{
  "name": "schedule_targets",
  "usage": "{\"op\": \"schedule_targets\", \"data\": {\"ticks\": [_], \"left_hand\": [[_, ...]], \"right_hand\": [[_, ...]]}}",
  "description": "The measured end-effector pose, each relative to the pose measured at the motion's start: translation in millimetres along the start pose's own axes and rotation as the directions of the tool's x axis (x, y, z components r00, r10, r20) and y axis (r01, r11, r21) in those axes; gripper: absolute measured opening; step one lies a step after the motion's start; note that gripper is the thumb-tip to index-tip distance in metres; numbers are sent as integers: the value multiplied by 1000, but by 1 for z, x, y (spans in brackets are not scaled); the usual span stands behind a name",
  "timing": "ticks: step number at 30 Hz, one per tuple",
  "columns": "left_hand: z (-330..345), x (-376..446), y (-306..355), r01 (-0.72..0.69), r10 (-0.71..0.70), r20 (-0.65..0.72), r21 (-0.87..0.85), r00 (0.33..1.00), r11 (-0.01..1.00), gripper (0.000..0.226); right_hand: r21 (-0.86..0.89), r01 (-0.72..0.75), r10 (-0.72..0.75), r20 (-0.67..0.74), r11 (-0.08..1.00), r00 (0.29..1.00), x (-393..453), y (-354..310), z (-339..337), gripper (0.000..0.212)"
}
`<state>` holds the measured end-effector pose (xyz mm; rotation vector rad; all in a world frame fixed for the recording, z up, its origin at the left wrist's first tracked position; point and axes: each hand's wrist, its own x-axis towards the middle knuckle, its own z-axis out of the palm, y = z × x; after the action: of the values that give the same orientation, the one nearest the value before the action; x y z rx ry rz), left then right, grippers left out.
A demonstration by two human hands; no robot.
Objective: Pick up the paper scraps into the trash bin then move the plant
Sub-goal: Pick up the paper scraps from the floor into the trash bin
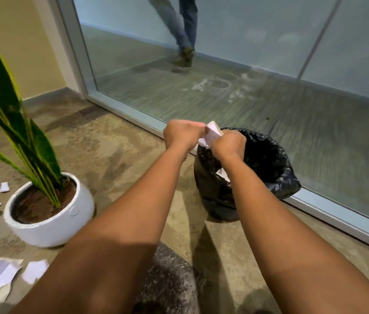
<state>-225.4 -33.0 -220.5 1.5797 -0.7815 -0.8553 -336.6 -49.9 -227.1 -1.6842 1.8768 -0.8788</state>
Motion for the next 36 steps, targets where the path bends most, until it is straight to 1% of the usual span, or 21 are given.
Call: {"op": "schedule_targets", "data": {"ticks": [3, 4, 7, 10, 13, 15, 17, 18, 21, 22, 24, 26, 28, 31, 34, 36], "left_hand": [[33, -8, 14, -42, 39, 60, 60, 997, 997, 9], [43, -10, 16, -51, 45, 81, 75, 996, 996, 8], [70, -14, 13, -42, 25, 171, 101, 985, 994, 10], [89, -15, 2, -11, -36, 261, 177, 965, 984, 11], [100, -17, -7, 17, -112, 395, 235, 912, 972, 15], [103, -19, -8, 12, -125, 421, 260, 899, 965, 25], [102, -17, -10, -5, -100, 407, 248, 908, 969, 35], [101, -15, -10, 0, -96, 400, 233, 911, 972, 36], [92, -9, -14, 31, -108, 362, 213, 926, 977, 29], [89, -6, -16, 37, -108, 337, 211, 935, 977, 26], [76, 1, -20, 23, -68, 277, 165, 958, 986, 22], [55, 7, -22, -26, 4, 208, 105, 978, 994, 20], [26, 13, -23, -48, 38, 139, 68, 990, 996, 19], [-25, 19, -33, -51, 49, 37, 60, 998, 997, 18], [-73, 16, -56, -3, 7, -50, 75, 999, 997, 16], [-100, 7, -78, 58, -52, -77, 91, 996, 994, 16]], "right_hand": [[43, -60, 63, -66, 997, 996, 11, 17, -21, 43], [37, -75, 78, -77, 996, 994, 14, 23, -26, 44], [-3, -104, 104, -77, 995, 992, 23, 42, -37, 35], [-80, -160, 163, 37, 984, 986, 26, 58, -43, 32], [-157, -174, 201, 169, 972, 965, 26, 67, -45, 29], [-185, -165, 200, 190, 969, 961, 29, 70, -45, 27], [-186, -139, 174, 185, 973, 967, 31, 69, -45, 28], [-177, -122, 154, 180, 977, 971, 31, 67, -45, 30], [-108, -76, 93, 163, 991, 982, 30, 59, -38, 42], [-75, -48, 59, 161, 996, 985, 29, 55, -34, 38], [-24, 22, -18, 165, 999, 986, 24, 45, -22, 24], [20, 103, -105, 183, 994, 977, 15, 31, -9, 23], [54, 197, -204, 204, 979, 957, 0, 13, 6, 26], [110, 286, -306, 279, 952, 910, -23, -13, 34, 35], [123, 341, -362, 376, 932, 853, -46, -26, 68, 29], [127, 344, -362, 467, 930, 807, -63, -27, 92, 20]]}}
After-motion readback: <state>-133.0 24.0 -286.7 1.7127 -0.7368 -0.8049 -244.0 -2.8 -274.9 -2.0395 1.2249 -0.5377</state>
